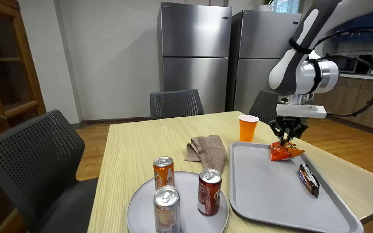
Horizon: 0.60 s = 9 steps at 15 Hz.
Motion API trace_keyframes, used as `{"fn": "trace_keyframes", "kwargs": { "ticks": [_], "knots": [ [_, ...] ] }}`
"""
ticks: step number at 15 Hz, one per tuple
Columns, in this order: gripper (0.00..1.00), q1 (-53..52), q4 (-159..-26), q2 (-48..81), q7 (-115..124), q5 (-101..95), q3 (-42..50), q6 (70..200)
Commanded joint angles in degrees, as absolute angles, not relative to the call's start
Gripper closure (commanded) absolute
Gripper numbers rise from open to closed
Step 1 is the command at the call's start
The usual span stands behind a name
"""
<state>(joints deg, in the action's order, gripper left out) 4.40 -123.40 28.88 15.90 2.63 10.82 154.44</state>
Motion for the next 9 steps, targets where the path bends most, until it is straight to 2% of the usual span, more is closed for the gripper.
{"fn": "trace_keyframes", "kwargs": {
  "ticks": [1, 9],
  "knots": [
    [1.00, 4.38, -122.97, 28.72, 16.29, 3.57, 10.59, 153.34],
    [1.00, 5.27, -124.68, 22.58, 14.47, 4.64, 9.61, 153.51]
  ]
}}
